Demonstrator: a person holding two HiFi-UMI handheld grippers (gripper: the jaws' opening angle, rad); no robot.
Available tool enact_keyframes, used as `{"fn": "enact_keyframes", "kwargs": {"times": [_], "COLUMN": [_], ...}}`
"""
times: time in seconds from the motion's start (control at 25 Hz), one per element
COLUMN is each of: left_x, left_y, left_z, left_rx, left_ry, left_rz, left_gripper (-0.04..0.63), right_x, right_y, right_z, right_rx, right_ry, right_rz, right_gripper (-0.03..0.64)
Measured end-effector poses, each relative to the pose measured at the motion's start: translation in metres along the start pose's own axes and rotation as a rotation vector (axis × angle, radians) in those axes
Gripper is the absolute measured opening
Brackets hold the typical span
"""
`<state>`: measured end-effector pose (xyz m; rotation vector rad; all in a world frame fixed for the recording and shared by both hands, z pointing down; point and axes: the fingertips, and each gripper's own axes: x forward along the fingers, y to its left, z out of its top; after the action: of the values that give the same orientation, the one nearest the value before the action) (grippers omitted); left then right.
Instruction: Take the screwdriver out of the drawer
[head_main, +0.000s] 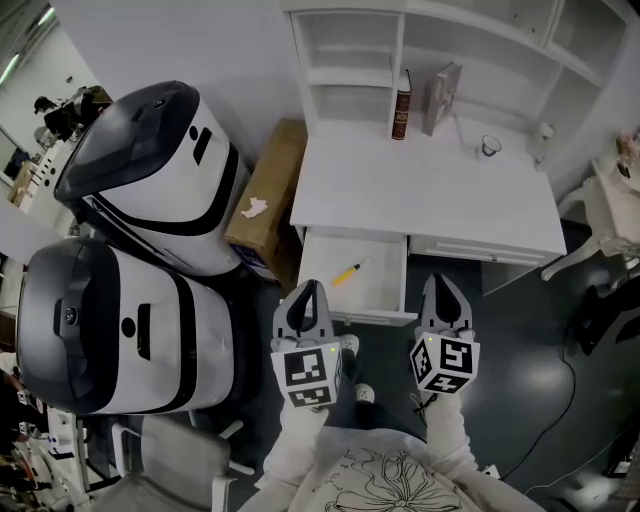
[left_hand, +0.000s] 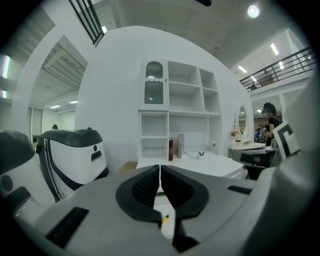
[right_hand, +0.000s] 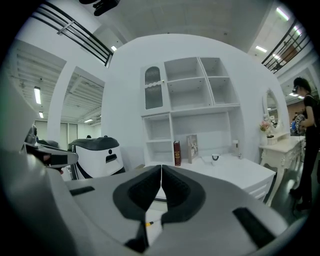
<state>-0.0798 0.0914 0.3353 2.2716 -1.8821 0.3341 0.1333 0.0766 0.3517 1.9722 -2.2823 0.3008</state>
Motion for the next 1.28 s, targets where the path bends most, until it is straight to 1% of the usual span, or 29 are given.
{"fn": "enact_keyframes", "kwargs": {"times": [0.32,0.68,1.04,1.28], "left_x": [0.060,0.131,0.185,0.211], "left_y": [0.014,0.026,0.032,0.030], "left_z": [0.002,-0.004,-0.029,-0.055], "left_rx": [-0.004,0.004,0.004,0.007], "left_ry": [0.025,0.079,0.177,0.250], "left_rz": [-0.027,-0.086,-0.179,-0.228], "left_gripper": [0.011,0.012,0.012,0.014], "right_x": [0.055,0.116,0.163,0.187], "right_y": [-0.008,-0.014,-0.017,-0.023], "right_z": [0.001,-0.005,-0.017,-0.031], "right_rx": [-0.001,0.000,0.000,0.005], "right_ry": [0.021,0.057,0.108,0.138], "right_rz": [-0.029,-0.073,-0.109,-0.130], "right_gripper": [0.003,0.005,0.005,0.005]}}
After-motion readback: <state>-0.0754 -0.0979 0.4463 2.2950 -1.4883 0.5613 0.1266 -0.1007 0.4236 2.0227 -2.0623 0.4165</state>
